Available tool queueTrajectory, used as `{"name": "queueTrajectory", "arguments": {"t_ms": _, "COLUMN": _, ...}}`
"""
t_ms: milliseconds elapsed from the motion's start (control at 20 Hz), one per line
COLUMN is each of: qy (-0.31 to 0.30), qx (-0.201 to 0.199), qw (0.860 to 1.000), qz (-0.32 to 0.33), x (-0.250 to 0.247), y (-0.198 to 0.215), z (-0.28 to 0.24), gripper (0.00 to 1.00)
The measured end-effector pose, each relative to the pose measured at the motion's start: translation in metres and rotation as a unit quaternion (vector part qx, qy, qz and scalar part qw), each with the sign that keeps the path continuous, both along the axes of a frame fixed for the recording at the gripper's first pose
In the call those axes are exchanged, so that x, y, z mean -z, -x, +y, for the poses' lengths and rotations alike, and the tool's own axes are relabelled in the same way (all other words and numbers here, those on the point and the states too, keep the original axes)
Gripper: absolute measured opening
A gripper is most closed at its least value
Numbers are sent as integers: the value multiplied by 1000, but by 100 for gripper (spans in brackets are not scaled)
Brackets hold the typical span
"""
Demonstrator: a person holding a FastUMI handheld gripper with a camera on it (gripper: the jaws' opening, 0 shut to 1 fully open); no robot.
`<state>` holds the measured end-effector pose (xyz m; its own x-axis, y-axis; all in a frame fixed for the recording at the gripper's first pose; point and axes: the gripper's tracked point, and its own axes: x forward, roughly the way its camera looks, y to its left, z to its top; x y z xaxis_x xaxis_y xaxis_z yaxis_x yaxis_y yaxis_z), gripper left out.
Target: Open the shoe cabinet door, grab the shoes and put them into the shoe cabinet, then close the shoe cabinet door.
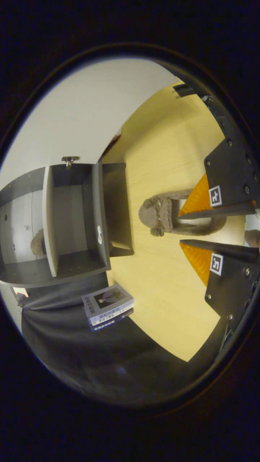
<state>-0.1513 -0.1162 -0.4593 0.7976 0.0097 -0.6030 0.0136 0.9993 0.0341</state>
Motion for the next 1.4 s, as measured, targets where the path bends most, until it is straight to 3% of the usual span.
{"name": "queueTrajectory", "arguments": {"t_ms": 400, "qy": 26, "qx": -3, "qw": 999, "qz": 26, "x": 37, "y": -30, "z": 2, "gripper": 33}}
{"name": "queueTrajectory", "arguments": {"t_ms": 950, "qy": 42, "qx": 21, "qw": 999, "qz": 23, "x": 53, "y": -87, "z": -3, "gripper": 34}}
{"name": "queueTrajectory", "arguments": {"t_ms": 1200, "qy": 59, "qx": 13, "qw": 998, "qz": 31, "x": 60, "y": -96, "z": -1, "gripper": 37}}
{"name": "queueTrajectory", "arguments": {"t_ms": 1350, "qy": 56, "qx": 12, "qw": 998, "qz": 33, "x": 57, "y": -93, "z": -1, "gripper": 20}}
{"name": "queueTrajectory", "arguments": {"t_ms": 1400, "qy": 56, "qx": 11, "qw": 998, "qz": 36, "x": 56, "y": -93, "z": -1, "gripper": 20}}
